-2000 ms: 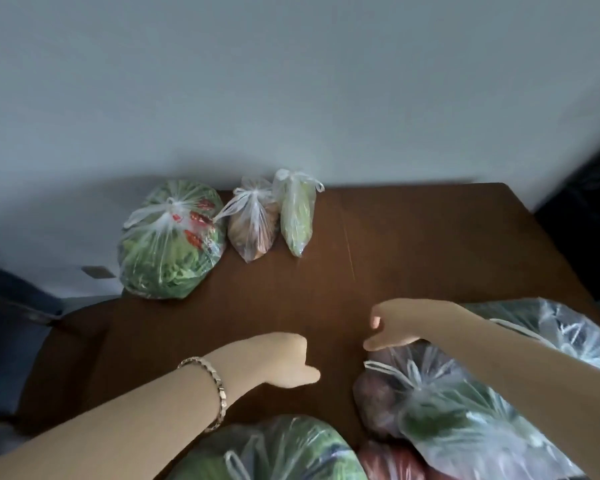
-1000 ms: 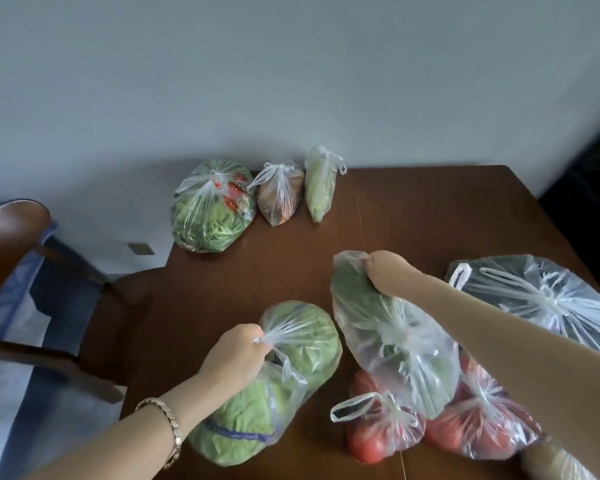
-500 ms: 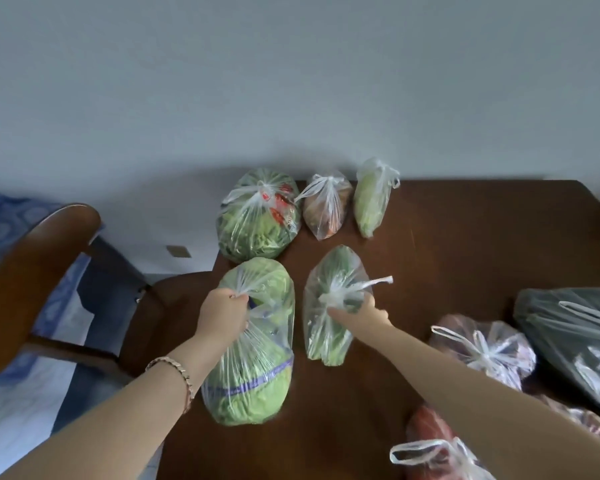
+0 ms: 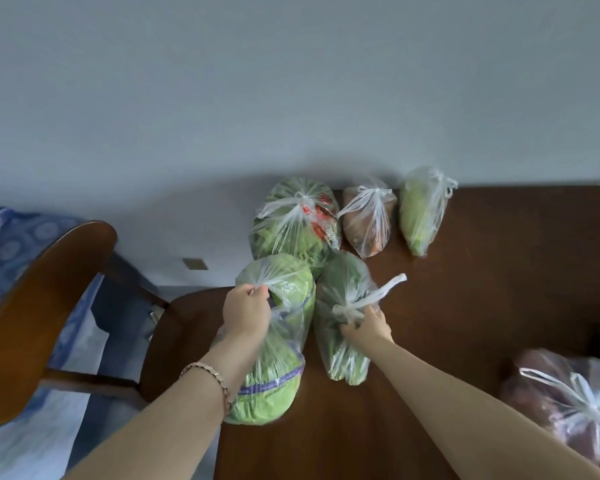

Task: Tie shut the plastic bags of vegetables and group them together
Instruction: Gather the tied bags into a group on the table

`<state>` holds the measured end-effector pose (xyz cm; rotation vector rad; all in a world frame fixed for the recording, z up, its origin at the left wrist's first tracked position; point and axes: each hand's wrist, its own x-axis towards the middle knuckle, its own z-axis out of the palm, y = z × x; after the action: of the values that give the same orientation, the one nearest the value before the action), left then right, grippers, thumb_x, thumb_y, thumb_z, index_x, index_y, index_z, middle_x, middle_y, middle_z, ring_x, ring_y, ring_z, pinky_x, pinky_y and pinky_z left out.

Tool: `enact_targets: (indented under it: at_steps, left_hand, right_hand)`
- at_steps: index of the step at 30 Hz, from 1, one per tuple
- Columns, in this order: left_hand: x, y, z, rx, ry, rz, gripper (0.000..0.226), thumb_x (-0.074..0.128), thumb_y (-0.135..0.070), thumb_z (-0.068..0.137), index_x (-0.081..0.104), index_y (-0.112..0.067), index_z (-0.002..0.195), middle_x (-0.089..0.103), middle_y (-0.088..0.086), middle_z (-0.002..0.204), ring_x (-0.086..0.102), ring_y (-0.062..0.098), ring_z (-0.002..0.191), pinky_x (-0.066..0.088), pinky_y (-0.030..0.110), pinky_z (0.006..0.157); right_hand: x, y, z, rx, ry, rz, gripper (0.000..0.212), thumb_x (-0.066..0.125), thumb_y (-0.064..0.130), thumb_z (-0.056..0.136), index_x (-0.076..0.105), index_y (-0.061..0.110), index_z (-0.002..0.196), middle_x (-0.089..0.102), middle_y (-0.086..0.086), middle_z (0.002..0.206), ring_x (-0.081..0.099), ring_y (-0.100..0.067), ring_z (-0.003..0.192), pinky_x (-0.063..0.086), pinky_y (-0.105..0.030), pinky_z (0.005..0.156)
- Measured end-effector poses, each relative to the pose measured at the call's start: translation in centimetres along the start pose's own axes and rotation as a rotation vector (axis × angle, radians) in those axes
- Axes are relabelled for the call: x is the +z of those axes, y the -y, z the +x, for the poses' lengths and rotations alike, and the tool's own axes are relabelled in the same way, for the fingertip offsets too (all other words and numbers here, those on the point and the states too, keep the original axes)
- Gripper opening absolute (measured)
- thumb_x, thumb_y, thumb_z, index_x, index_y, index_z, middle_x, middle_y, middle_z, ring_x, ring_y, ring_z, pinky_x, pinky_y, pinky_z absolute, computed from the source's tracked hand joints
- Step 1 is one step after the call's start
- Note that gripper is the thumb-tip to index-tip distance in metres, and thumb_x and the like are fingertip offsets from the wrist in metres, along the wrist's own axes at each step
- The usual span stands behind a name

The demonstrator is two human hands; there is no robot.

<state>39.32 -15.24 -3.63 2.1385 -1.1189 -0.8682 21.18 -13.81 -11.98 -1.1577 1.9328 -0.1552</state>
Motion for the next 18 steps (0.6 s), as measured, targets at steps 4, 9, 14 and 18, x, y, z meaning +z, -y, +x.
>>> enact_targets:
  at_steps: [4,9,14,18]
  left_hand:
    - [0.9,0.2,0.4,-0.110,0.018,-0.144,0.030,0.050,-0.012,0.086,0.043,-0.006,0.057,0.046,0.013,0.062,0.042,0.025,0.060,0.034,0.032,0.060]
    - [0.8,0.0,0.4,-0.033,0.171,0.074,0.028,0.038,-0.015,0.094,0.059,0.003,0.098,0.058,0.026,0.097,0.055,0.037,0.088,0.036,0.033,0.069]
    - [0.8,-1.0,-1.1,0.020,0.240,0.671,0.071,0.043,-0.035,0.094,0.014,0.010,0.140,0.034,0.025,0.139,0.040,0.036,0.125,0.040,0.042,0.096]
    - [2.1,-0.8,-2.5,0.057,0.282,0.877,0.076,0.029,-0.046,0.094,-0.001,0.001,0.146,0.017,0.028,0.148,0.020,0.044,0.135,0.030,0.050,0.109]
  right_hand:
    - [0.2,2.3,1.7,0.005,-0.026,-0.069,0.069,0.051,0.038,0.091,0.019,0.006,0.143,0.018,-0.009,0.151,0.029,-0.031,0.133,0.036,-0.037,0.106]
    - [-0.4,1.3,0.7,-0.135,0.067,0.071,0.076,0.064,0.047,0.079,0.026,0.020,0.138,0.022,-0.010,0.144,0.050,-0.025,0.107,0.051,-0.031,0.078]
    - [-3.8,-3.1,-2.2,-0.239,0.039,-0.004,0.061,0.058,0.042,0.085,0.034,0.023,0.137,0.046,-0.004,0.132,0.052,-0.015,0.104,0.045,-0.025,0.084]
    - [-8.6,-9.3,-3.9,-0.206,0.100,-0.119,0.023,0.056,0.028,0.088,0.061,0.020,0.109,0.062,0.004,0.104,0.056,-0.010,0.093,0.043,-0.020,0.082]
